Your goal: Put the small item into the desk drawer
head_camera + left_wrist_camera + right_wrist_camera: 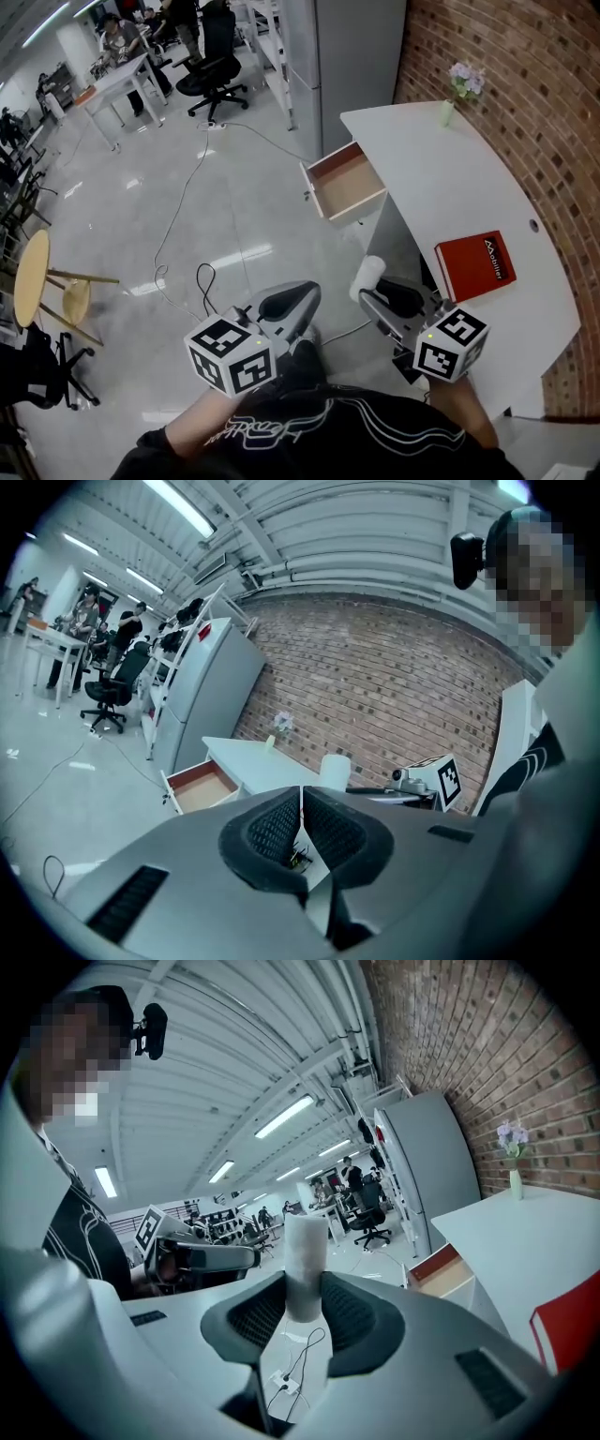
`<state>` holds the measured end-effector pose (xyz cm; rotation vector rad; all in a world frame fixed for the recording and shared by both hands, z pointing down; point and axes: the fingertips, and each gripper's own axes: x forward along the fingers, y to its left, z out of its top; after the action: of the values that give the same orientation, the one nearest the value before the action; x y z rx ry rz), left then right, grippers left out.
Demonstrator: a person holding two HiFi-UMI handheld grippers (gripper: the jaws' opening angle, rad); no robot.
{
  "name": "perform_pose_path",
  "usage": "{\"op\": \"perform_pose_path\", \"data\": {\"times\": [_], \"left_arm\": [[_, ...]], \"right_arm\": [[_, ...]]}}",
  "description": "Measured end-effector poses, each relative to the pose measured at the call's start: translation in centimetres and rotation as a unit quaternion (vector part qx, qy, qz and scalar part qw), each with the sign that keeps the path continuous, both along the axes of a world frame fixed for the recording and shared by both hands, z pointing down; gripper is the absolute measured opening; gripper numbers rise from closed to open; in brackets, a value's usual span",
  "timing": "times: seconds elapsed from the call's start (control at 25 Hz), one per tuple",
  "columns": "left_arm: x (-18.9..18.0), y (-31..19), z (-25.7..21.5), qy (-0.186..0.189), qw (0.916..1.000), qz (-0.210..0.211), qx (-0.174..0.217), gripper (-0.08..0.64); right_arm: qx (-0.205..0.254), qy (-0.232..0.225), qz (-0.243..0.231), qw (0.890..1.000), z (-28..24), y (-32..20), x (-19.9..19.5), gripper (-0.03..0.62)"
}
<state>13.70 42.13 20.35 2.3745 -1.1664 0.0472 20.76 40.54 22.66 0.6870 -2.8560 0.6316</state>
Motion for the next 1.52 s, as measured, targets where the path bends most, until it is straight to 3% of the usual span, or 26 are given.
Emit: {"op": "perform_pose_path", "data": {"times": [0.52, 0.76, 1.12, 1.52], "left_arm": [[-11.1, -21.5, 5.2, 0.007, 0.9987, 0.011, -0.049, 0.029], [-14.9, -28.7, 8.6, 0.014, 0.9974, 0.006, -0.070, 0.028], [-16.6, -35.0, 12.8, 0.001, 0.9958, -0.009, -0.091, 0.028], [-16.7, -43.9, 17.2, -0.007, 0.9903, -0.011, -0.138, 0.028]], "right_arm": [[-0.069, 0.030, 0.022, 0.997, 5.4, -20.6, -10.8, 0.129], [-0.093, 0.038, 0.024, 0.995, 8.1, -27.7, -14.0, 0.129], [-0.112, 0.073, 0.049, 0.990, 12.4, -34.0, -13.9, 0.129], [-0.170, 0.082, 0.050, 0.981, 18.0, -44.0, -14.5, 0.129]]}}
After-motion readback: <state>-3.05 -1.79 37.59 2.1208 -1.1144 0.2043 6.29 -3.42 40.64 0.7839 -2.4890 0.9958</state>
